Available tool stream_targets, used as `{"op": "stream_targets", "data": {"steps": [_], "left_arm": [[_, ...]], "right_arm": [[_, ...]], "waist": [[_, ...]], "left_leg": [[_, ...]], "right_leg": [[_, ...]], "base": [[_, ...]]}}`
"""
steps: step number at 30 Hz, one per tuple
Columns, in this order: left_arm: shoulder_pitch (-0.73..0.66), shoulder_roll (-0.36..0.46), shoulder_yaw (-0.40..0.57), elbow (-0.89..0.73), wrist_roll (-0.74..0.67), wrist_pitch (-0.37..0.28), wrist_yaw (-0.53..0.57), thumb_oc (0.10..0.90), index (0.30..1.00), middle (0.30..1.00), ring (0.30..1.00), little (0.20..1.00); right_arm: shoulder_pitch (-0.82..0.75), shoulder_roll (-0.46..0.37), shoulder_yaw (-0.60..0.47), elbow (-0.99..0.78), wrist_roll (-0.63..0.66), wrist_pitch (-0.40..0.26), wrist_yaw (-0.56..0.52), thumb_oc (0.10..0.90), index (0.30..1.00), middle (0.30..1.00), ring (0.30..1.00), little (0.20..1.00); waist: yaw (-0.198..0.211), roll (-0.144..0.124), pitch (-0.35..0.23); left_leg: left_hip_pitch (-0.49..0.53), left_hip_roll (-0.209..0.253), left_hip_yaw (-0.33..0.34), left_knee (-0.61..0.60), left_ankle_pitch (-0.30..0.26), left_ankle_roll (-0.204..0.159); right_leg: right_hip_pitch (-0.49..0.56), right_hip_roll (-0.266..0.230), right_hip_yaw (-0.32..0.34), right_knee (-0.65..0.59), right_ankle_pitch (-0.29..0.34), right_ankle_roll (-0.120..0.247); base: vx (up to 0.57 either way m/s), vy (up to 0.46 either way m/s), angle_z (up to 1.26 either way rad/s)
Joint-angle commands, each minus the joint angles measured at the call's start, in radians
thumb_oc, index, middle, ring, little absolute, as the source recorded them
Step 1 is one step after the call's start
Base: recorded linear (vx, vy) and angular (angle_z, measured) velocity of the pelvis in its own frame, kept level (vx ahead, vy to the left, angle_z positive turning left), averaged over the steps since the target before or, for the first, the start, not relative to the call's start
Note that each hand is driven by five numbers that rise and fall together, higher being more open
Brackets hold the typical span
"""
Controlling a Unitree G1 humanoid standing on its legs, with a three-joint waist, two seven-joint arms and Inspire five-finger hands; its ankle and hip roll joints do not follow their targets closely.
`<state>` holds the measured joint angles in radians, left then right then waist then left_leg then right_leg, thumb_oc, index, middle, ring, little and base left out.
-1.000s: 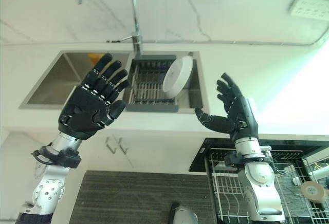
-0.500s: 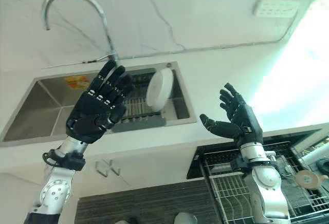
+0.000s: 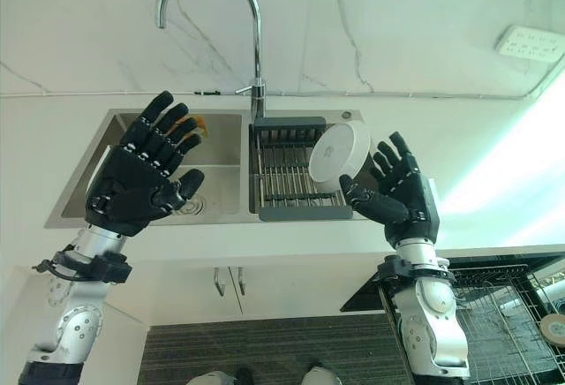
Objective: Place the dishes in the dishwasher.
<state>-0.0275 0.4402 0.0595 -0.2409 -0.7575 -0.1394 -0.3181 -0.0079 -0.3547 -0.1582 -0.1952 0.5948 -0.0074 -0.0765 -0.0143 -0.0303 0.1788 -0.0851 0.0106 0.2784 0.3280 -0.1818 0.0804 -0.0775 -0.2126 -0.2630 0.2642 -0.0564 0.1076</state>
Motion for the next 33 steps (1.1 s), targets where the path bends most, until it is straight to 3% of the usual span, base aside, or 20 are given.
{"op": "stream_targets", "data": {"steps": [1, 5, 11, 15, 20, 23, 33], "left_arm": [[-0.08, 0.004, -0.005, -0.096, 0.056, -0.13, 0.027, 0.8, 0.9, 0.9, 0.9, 0.9], [-0.08, 0.002, -0.01, -0.095, 0.05, -0.125, 0.041, 0.8, 0.9, 0.9, 0.9, 0.9], [-0.084, 0.003, -0.031, -0.081, 0.053, -0.116, 0.041, 0.8, 0.9, 0.9, 0.9, 0.9], [-0.113, 0.013, -0.068, -0.059, 0.043, -0.114, 0.045, 0.8, 0.9, 0.9, 0.9, 0.9], [-0.146, 0.017, -0.102, -0.035, 0.044, -0.104, 0.041, 0.8, 0.9, 0.9, 0.9, 0.9], [-0.154, 0.024, -0.102, -0.031, 0.037, -0.096, 0.042, 0.8, 0.9, 0.9, 0.9, 0.9], [-0.168, 0.027, -0.11, -0.01, 0.016, -0.092, 0.049, 0.8, 0.9, 0.9, 0.9, 0.9]], "right_arm": [[-0.143, -0.086, -0.066, -0.024, 0.054, -0.14, -0.06, 0.8, 0.9, 0.9, 0.9, 0.9], [-0.156, -0.1, -0.07, -0.026, 0.045, -0.14, -0.083, 0.8, 0.9, 0.9, 0.9, 0.9], [-0.179, -0.109, -0.047, 0.005, 0.078, -0.089, -0.055, 0.8, 0.9, 0.9, 0.9, 0.9], [-0.231, -0.119, 0.01, 0.081, 0.224, -0.015, 0.041, 0.8, 0.9, 0.9, 0.9, 0.9], [-0.325, -0.133, 0.044, 0.231, 0.381, 0.06, 0.089, 0.8, 0.9, 0.9, 0.9, 0.9], [-0.354, -0.141, 0.05, 0.258, 0.389, 0.082, 0.084, 0.8, 0.9, 0.9, 0.9, 0.9], [-0.419, -0.147, 0.054, 0.357, 0.408, 0.091, 0.048, 0.8, 0.9, 0.9, 0.9, 0.9]], "waist": [[0.01, 0.019, -0.066], [0.013, 0.021, -0.083], [0.013, 0.025, -0.094], [0.023, 0.024, -0.1], [0.045, 0.02, -0.107], [0.052, 0.019, -0.109], [0.066, 0.021, -0.113]], "left_leg": [[0.065, 0.066, -0.067, -0.028, -0.071, -0.1], [0.065, 0.078, -0.052, -0.028, -0.072, -0.108], [0.066, 0.089, -0.044, -0.028, -0.075, -0.115], [0.068, 0.098, -0.04, -0.028, -0.074, -0.123], [0.074, 0.102, -0.046, -0.028, -0.073, -0.131], [0.074, 0.104, -0.048, -0.028, -0.071, -0.134], [0.078, 0.106, -0.056, -0.028, -0.071, -0.138]], "right_leg": [[0.041, 0.048, -0.033, 0.036, -0.106, 0.017], [0.037, 0.051, -0.03, 0.036, -0.122, 0.01], [0.032, 0.054, -0.03, 0.036, -0.129, 0.008], [0.037, 0.057, -0.041, 0.036, -0.137, 0.003], [0.05, 0.059, -0.059, 0.036, -0.145, -0.005], [0.053, 0.06, -0.064, 0.036, -0.148, -0.007], [0.063, 0.061, -0.07, 0.036, -0.154, -0.013]], "base": [[0.09, -0.113, 0.0], [0.05, -0.106, -0.09], [0.03, -0.081, -0.05], [0.0, -0.083, 0.01], [0.01, -0.043, 0.05], [0.01, -0.02, 0.06], [0.01, 0.003, 0.05]]}}
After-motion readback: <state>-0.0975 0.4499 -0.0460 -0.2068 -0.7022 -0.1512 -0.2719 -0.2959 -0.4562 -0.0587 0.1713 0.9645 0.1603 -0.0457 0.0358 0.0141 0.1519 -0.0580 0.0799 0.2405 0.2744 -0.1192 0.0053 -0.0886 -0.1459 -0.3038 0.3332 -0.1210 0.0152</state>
